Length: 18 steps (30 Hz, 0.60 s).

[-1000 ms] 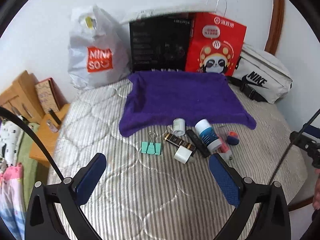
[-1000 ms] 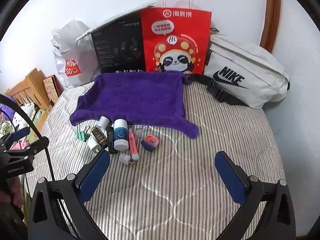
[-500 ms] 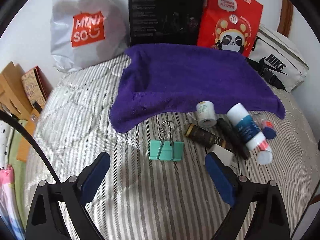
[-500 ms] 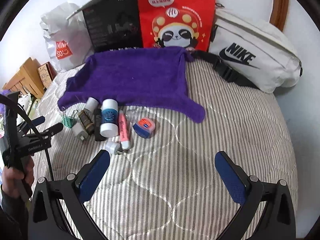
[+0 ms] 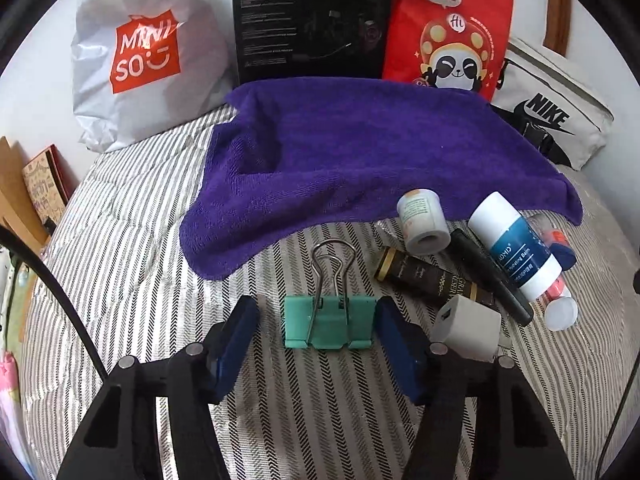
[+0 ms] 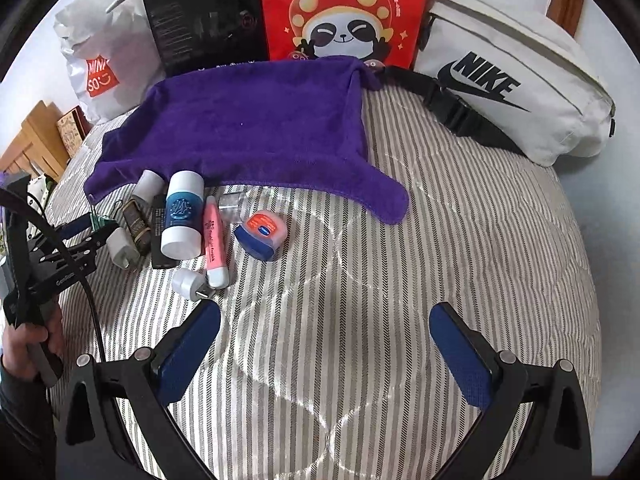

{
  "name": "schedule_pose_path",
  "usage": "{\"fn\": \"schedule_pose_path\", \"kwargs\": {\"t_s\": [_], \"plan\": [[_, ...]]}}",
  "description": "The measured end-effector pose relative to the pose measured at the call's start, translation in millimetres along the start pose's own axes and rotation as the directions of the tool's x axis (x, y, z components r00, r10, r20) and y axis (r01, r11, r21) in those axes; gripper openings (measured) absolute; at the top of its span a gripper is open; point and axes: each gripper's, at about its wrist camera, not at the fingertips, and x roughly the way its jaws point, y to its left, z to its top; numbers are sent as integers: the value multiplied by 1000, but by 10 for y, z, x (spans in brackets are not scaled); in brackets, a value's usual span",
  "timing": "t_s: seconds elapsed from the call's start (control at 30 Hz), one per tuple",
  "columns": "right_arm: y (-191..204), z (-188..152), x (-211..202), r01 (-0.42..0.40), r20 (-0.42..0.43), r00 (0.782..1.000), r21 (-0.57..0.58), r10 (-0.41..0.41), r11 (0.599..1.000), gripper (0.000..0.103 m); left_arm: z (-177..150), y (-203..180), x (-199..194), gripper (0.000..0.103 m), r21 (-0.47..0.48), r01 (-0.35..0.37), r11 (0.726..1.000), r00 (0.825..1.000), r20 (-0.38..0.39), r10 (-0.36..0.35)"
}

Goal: Organize rigid objects
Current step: 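Grasp the green binder clip with the left tool while the right tool grasps the Vaseline tin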

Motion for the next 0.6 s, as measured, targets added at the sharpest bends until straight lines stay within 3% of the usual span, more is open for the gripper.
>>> {"fn": "schedule_pose_path", "kwargs": {"t_s": [0.03, 0.07, 0.17, 0.33, 0.53, 0.6], "plan": [[0, 8, 20, -4, 1, 1000, 1, 4, 1000, 103, -5, -3, -10, 44, 2, 9, 1000, 1000, 7, -9], [-1, 12, 32, -7, 2, 1000, 1, 7, 1000, 103, -6, -3, -23, 39, 2, 10, 1000, 1000, 13, -10], [13, 42, 103, -23, 14, 1000, 9, 22, 1000, 101, -12, 2, -26, 39, -6, 2, 1000, 1000, 13, -2], [63, 122, 256, -69, 57, 996, -5, 69, 998, 90, -7, -4, -20, 39, -6, 3, 1000, 1000, 12, -2], [137, 221, 528, -112, 51, 992, -55, 115, 992, 87, -13, 3, -15, 39, -12, 10, 1000, 1000, 11, -10], [160, 238, 606, -114, 47, 992, -81, 118, 990, 81, -12, 1, -15, 39, -11, 8, 1000, 1000, 11, -8]]}}
